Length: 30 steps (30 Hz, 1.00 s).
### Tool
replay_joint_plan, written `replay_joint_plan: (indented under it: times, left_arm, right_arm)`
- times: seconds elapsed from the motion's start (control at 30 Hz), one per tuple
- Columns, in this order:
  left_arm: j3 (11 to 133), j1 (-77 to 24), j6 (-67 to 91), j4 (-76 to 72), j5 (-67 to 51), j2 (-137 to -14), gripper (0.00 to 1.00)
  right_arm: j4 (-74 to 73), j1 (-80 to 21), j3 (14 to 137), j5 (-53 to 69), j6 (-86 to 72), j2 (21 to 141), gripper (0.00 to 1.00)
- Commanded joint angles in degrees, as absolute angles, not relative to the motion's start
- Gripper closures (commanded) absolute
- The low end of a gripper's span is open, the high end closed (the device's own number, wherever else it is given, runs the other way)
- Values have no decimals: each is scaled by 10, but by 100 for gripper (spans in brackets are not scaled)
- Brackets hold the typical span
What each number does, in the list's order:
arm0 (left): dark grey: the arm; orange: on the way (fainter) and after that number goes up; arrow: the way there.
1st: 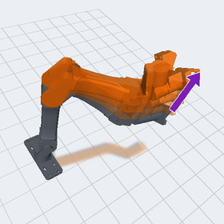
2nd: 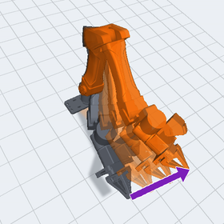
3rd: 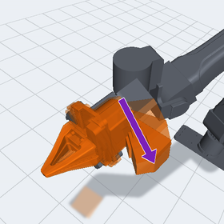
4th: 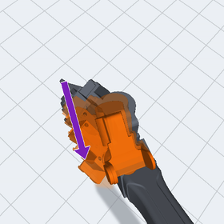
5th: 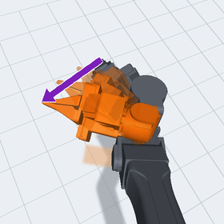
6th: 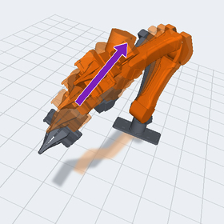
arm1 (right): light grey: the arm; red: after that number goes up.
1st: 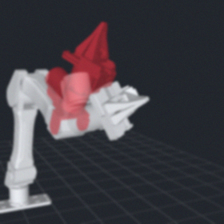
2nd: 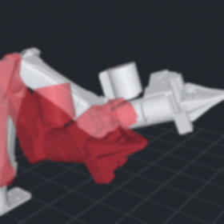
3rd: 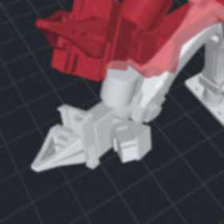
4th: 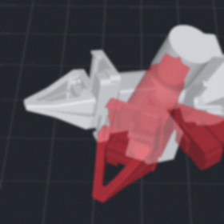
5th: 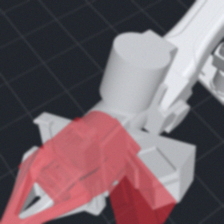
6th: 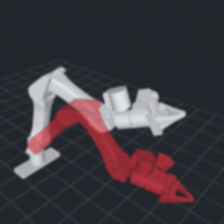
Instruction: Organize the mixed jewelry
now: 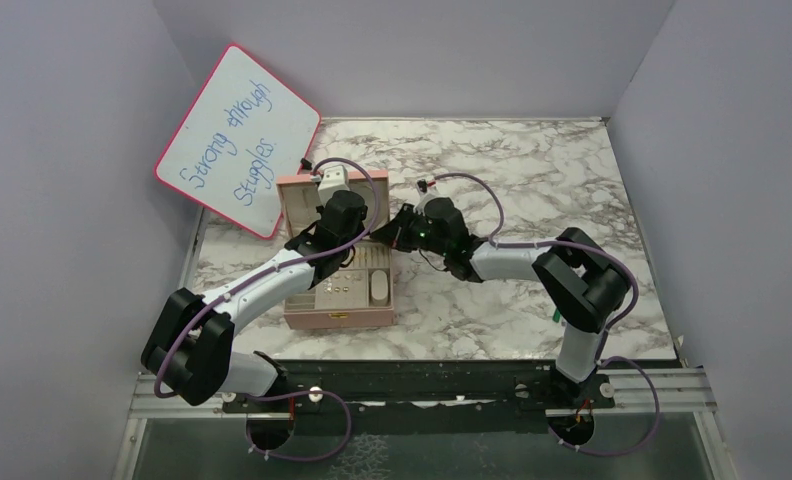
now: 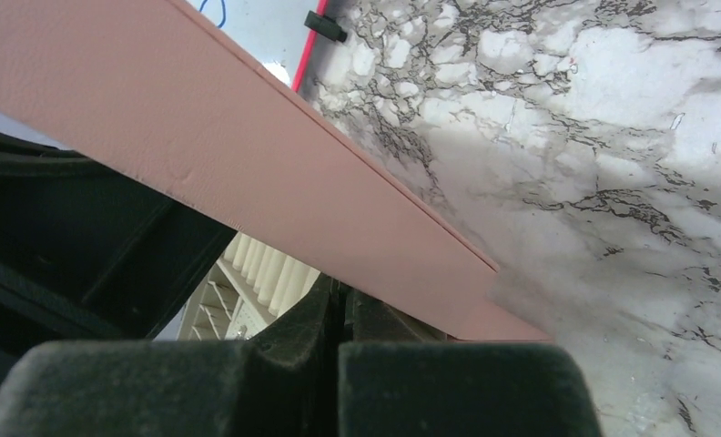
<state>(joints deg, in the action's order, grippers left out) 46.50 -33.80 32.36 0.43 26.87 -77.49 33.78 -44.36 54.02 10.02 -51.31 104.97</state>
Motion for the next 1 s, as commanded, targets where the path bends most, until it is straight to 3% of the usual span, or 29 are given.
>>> replay_joint_plan:
  times: [0.0, 0.33, 0.8, 0.97]
  left_arm:
    - [475, -321, 322, -4, 287, -794, 83]
    - [472, -321, 322, -1, 281, -798, 86]
    - [457, -321, 324, -1, 266, -797, 92]
    - [452, -321, 327, -1, 267, -799, 94]
  right_arm:
    - [428, -460, 532, 191, -484, 1005, 99]
    - [535, -461, 485, 170, -509, 999, 99]
    - [531, -460, 481, 145, -422, 983, 99]
    - [521, -461, 481, 129, -399, 976, 93]
